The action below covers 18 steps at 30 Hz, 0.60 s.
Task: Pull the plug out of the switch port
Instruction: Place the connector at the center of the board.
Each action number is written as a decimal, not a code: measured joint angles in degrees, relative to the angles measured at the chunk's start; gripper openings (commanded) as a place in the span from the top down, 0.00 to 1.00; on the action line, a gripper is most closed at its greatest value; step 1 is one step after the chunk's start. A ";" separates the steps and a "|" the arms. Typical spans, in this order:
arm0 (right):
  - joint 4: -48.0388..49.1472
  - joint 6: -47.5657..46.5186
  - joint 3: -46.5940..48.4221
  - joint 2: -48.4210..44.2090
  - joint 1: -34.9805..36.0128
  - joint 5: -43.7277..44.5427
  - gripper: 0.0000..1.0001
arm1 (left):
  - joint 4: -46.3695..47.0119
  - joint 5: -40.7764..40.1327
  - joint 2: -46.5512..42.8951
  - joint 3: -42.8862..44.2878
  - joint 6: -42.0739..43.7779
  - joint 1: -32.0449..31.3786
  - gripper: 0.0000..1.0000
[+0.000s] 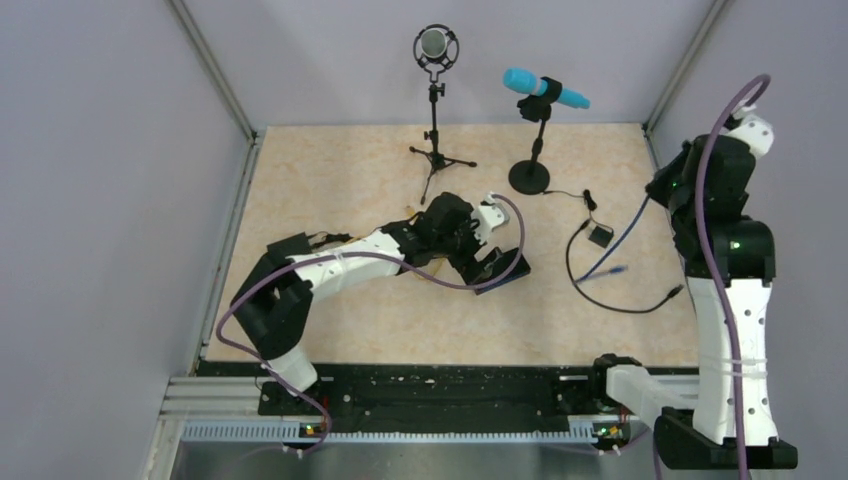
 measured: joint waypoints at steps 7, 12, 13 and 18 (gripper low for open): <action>-9.51 -4.57 13.22 4.37 -0.07 18.51 1.00 | 1.40 -3.58 -7.10 -4.20 -0.66 0.04 0.01; -14.58 -6.23 16.74 7.08 -0.07 27.23 1.00 | 1.42 -4.37 -7.41 -5.97 -0.79 0.09 0.01; -15.32 -6.69 17.53 7.82 -0.07 28.55 1.00 | 1.40 -4.57 -7.54 -6.45 -0.79 0.09 0.01; -16.63 -8.74 19.04 10.84 -0.09 31.43 1.00 | 1.44 -5.14 -8.22 -7.30 -0.83 0.13 0.01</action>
